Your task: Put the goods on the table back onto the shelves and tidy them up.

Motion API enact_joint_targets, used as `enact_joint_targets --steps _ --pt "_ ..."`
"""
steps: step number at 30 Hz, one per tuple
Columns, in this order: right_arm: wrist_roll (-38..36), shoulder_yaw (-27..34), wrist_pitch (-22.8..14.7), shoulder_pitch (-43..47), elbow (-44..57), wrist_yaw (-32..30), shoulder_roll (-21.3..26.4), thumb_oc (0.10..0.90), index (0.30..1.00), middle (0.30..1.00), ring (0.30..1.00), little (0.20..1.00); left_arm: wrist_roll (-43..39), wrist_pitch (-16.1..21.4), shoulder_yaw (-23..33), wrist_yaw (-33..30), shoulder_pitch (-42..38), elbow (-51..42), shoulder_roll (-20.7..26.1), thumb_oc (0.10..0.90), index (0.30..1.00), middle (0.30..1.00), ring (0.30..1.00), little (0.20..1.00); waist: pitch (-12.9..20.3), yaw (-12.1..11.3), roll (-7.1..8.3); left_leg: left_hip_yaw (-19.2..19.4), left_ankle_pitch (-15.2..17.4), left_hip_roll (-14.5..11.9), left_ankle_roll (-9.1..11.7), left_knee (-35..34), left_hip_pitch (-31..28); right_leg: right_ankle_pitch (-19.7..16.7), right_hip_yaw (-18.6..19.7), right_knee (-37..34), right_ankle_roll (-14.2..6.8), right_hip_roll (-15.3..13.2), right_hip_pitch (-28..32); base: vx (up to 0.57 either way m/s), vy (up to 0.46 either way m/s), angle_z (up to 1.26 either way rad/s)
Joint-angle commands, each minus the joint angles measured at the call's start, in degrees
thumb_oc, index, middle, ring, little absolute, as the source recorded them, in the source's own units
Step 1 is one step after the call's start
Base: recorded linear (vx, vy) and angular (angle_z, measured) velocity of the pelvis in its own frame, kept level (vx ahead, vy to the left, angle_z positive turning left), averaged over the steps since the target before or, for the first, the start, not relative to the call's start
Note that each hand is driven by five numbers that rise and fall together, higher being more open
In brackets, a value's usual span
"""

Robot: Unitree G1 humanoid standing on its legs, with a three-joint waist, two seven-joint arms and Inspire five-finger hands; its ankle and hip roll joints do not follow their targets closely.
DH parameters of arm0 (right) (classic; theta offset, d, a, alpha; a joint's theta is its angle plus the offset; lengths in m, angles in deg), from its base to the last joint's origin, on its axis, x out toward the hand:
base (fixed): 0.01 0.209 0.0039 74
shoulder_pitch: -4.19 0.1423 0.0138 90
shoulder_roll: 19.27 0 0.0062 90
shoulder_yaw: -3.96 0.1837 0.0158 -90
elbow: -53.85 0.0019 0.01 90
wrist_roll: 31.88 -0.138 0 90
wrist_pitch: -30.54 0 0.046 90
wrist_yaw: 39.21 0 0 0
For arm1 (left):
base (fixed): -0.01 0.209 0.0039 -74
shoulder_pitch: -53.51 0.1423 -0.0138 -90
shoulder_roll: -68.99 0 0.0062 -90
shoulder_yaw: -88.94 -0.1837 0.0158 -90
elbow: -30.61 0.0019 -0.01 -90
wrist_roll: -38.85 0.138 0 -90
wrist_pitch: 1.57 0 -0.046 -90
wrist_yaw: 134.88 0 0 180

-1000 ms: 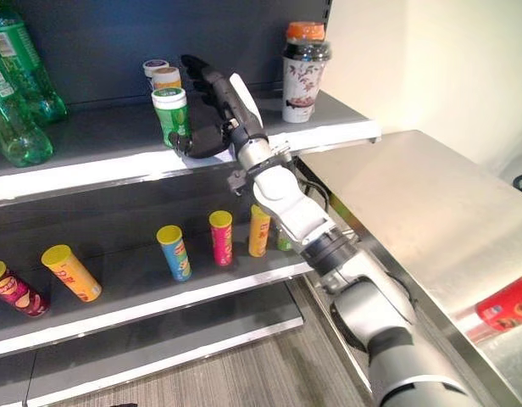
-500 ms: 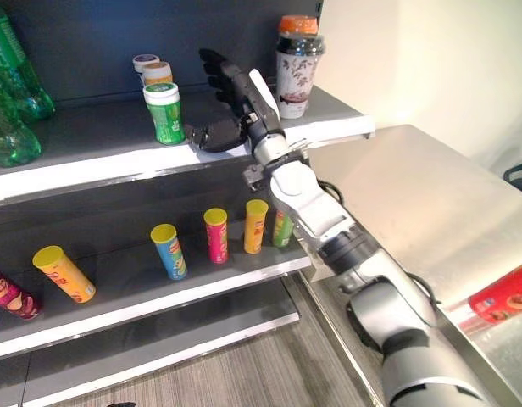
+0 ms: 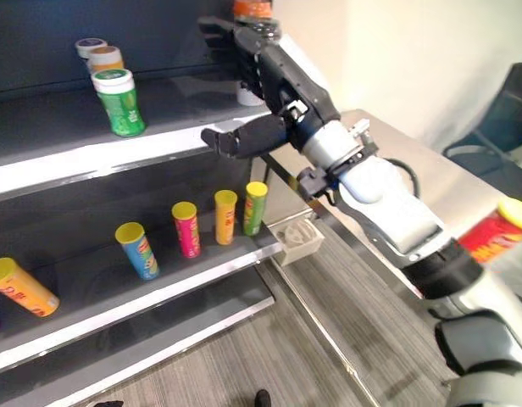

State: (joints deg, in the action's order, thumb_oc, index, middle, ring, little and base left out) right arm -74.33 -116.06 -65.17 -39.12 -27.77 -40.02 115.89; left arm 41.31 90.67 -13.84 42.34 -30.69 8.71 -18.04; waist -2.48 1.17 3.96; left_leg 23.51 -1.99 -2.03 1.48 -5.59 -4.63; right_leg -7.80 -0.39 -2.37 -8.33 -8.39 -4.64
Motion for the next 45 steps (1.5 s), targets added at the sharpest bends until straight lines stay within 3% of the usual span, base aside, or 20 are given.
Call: enact_joint_targets --steps 1,2,7,10,11,12,13,16,17,21,22,24,25,28,29,32,36,41,43,45 --pt "-5.3 6.1 -5.6 4.6 2.4 2.8 4.2 0.800 0.900 0.900 0.900 0.900 2.3 1.7 -2.0 2.5 -0.3 2.7 -1.9 0.800 0.900 0.900 0.900 0.900 0.5 -2.4 0.35 -3.2 5.5 -0.4 0.8 0.6 -1.4 -2.1 -0.7 5.5 -4.4 -3.4 3.2 -0.08 0.045 -0.34" --pt "-7.6 7.2 -5.4 0.1 4.9 5.6 10.0 0.800 0.900 0.900 0.900 0.900 4.0 2.2 -2.4 3.3 0.1 2.8 -1.6 0.800 0.900 0.900 0.900 0.900 0.6 -1.2 1.29 -2.4 5.5 -0.6 0.7 0.6 -1.5 -3.0 0.2 5.9 -4.7 -3.2 2.7 -0.07 0.032 -0.36" --pt "-10.1 13.7 -5.6 -8.8 6.8 8.2 18.9 0.800 0.900 0.900 0.900 0.900 8.1 2.9 -3.8 4.8 1.6 3.5 -1.6 0.800 0.900 0.900 0.900 0.900 0.7 0.7 2.95 -1.0 5.7 -0.9 0.7 0.6 -2.1 -5.1 2.2 6.5 -5.2 -2.7 2.2 -0.05 0.014 -0.27" --pt "-11.5 23.1 -6.3 -17.8 7.1 9.1 22.3 0.800 0.900 0.900 0.900 0.900 10.3 3.1 -4.4 5.9 2.2 4.3 -1.7 0.800 0.900 0.900 0.900 0.900 1.3 2.6 3.98 0.1 5.6 -1.2 0.8 0.6 -2.0 -6.5 3.5 6.8 -5.3 -2.3 1.3 -0.01 0.000 -0.07" --pt "-11.7 34.0 -6.9 -27.4 5.1 8.1 23.9 0.800 0.900 0.900 0.900 0.900 11.8 3.5 -4.2 6.9 2.5 4.4 -1.9 0.800 0.900 0.900 0.900 0.900 1.6 6.1 4.61 1.4 6.0 -1.5 0.8 0.6 -2.4 -7.4 5.1 7.2 -5.6 -1.7 0.9 -0.01 0.002 -0.23" --pt "-11.7 37.2 -6.8 -30.7 5.8 8.2 23.7 0.800 0.900 0.900 0.900 0.900 11.8 3.5 -4.6 6.9 2.3 4.4 -1.5 0.800 0.900 0.900 0.900 0.900 1.5 5.6 4.90 1.4 6.0 -1.5 0.8 0.6 -2.3 -7.4 5.1 7.2 -5.6 -1.7 0.8 -0.01 0.007 -0.28" --pt "-10.6 51.9 -8.2 -43.0 4.6 5.9 20.7 0.800 0.900 0.900 0.900 0.900 11.3 4.0 -5.2 7.8 1.0 2.9 -1.4 0.800 0.900 0.900 0.900 0.900 1.8 8.8 5.78 2.6 6.1 -1.8 0.7 0.6 -2.1 -8.4 6.6 7.5 -5.8 -1.2 0.0 -0.01 0.001 -0.34" --pt "-7.4 72.0 -10.2 -58.0 4.1 1.3 12.8 0.800 0.900 0.900 0.900 0.900 10.4 4.6 -8.9 8.6 -3.5 -1.2 -1.1 0.800 0.900 0.900 0.900 0.900 1.6 11.6 5.81 3.3 6.4 -1.9 0.3 0.6 -1.0 -9.7 8.4 6.9 -6.0 -1.0 -0.9 0.03 0.009 -0.17" --pt "-7.4 73.2 -10.1 -59.2 4.4 1.3 12.6 0.800 0.900 0.900 0.900 0.900 10.3 4.6 -9.3 8.6 -3.6 -1.2 -1.1 0.800 0.900 0.900 0.900 0.900 1.6 11.2 5.78 3.3 6.4 -1.9 0.3 0.6 -1.0 -9.7 8.4 6.9 -6.0 -1.0 -0.9 0.01 0.010 -0.14" --pt "-3.7 80.7 -12.1 -60.2 2.7 -4.0 10.6 0.800 0.900 0.900 0.900 0.900 8.8 4.3 -11.2 8.9 -7.3 -3.5 -1.2 0.800 0.900 0.900 0.900 0.900 0.1 15.1 4.88 6.2 7.4 -3.3 0.4 0.6 0.5 -10.4 8.8 7.4 -6.5 1.0 -5.1 -0.05 0.021 -0.45" --pt "-3.1 80.9 -12.7 -59.2 2.3 -4.9 10.7 0.800 0.900 0.900 0.900 0.900 8.0 4.0 -11.1 8.9 -7.6 -3.8 -1.1 0.800 0.900 0.900 0.900 0.900 -0.2 15.2 4.52 7.1 6.9 -3.9 0.5 0.6 1.3 -9.9 6.7 8.3 -6.5 1.2 -6.2 -0.25 -0.011 -1.22" --pt "0.6 78.9 -14.3 -53.8 1.4 -8.1 11.4 0.800 0.900 0.900 0.900 0.900 4.9 2.3 -11.4 9.4 -9.2 -3.7 -1.0 0.800 0.900 0.900 0.900 0.900 -0.5 14.9 2.80 13.1 4.0 -7.4 0.3 0.6 3.3 -1.1 -6.2 17.2 -4.9 -0.9 -6.9 -0.33 0.034 -1.69" --pt "1.6 77.4 -14.6 -51.6 1.5 -8.8 11.3 0.800 0.900 0.900 0.900 0.900 4.9 2.2 -11.8 9.7 -9.2 -3.5 -1.1 0.800 0.900 0.900 0.900 0.900 -0.4 14.2 2.51 14.7 3.8 -7.8 0.2 0.6 3.2 0.7 -7.5 19.9 -4.1 -1.6 -6.7 -0.25 0.036 -1.71" --pt "4.9 72.7 -14.7 -46.0 1.8 -9.5 10.1 0.800 0.900 0.900 0.900 0.900 6.0 2.6 -13.1 10.9 -7.9 -4.1 -1.2 0.800 0.900 0.900 0.900 0.900 0.8 11.1 2.47 19.1 3.0 -8.7 -0.5 0.7 3.9 0.2 -12.1 23.0 -3.8 -6.0 -3.1 -0.17 -0.056 -1.42" --pt "8.5 67.1 -12.8 -43.7 1.5 -9.2 6.3 0.800 0.900 0.900 0.900 0.900 5.2 2.4 -13.0 10.6 -8.5 -3.6 -2.8 0.800 0.900 0.900 0.900 0.900 2.1 10.0 3.55 21.9 2.6 -9.1 -0.5 0.9 3.8 -3.6 -13.5 22.0 -5.2 -8.3 -0.1 -0.13 -0.135 -1.56" --pt "8.5 63.0 -12.8 -42.0 3.0 -7.4 3.3 0.800 0.900 0.900 0.900 0.900 2.4 3.0 -10.2 10.0 -9.5 -4.6 -1.5 0.800 0.900 0.900 0.900 0.900 3.6 8.6 4.46 24.8 1.2 -9.7 -0.2 1.2 4.7 -7.4 -15.4 17.4 -6.2 -10.3 4.2 -0.16 -0.177 -1.06" --pt "10.3 58.5 -10.5 -43.9 6.5 -5.6 -6.3 0.800 0.900 0.900 0.900 0.900 0.7 2.5 -7.1 10.3 -8.4 -5.8 -1.6 0.800 0.900 0.900 0.900 0.900 4.4 4.8 5.89 27.5 -3.9 -12.7 3.2 1.6 5.1 -2.3 -17.1 5.5 -6.1 -6.8 8.5 -0.12 -0.281 -0.87" --pt "21.4 56.3 -9.3 -49.2 10.9 -7.7 -18.4 0.800 0.900 0.900 0.900 0.900 -2.7 1.9 -1.8 9.1 -6.6 -6.2 -3.9 0.800 0.900 0.900 0.900 0.900 2.2 2.0 3.55 25.7 -9.6 -18.5 6.8 2.4 6.4 7.1 -18.4 0.0 -2.4 -0.8 10.2 -0.05 -0.252 0.07" --pt "19.9 52.1 -8.5 -50.3 11.3 -6.2 -21.6 0.800 0.900 0.900 0.900 0.900 -3.3 1.8 -0.9 8.6 -6.3 -6.2 -4.2 0.800 0.900 0.900 0.900 0.900 1.6 2.1 2.90 24.9 -10.8 -19.9 7.5 2.5 6.8 8.5 -18.0 -1.1 -1.4 1.0 11.0 -0.07 -0.134 -0.04" --pt "16.7 46.5 -8.5 -49.0 10.6 -4.4 -23.0 0.800 0.900 0.900 0.900 0.900 -3.3 2.3 -0.4 7.8 -5.9 -5.9 -4.3 0.800 0.900 0.900 0.900 0.900 0.3 1.0 2.92 19.5 -10.4 -19.5 8.0 3.1 8.3 9.2 -16.2 -0.6 -1.0 1.2 10.8 -0.09 -0.032 -0.14"
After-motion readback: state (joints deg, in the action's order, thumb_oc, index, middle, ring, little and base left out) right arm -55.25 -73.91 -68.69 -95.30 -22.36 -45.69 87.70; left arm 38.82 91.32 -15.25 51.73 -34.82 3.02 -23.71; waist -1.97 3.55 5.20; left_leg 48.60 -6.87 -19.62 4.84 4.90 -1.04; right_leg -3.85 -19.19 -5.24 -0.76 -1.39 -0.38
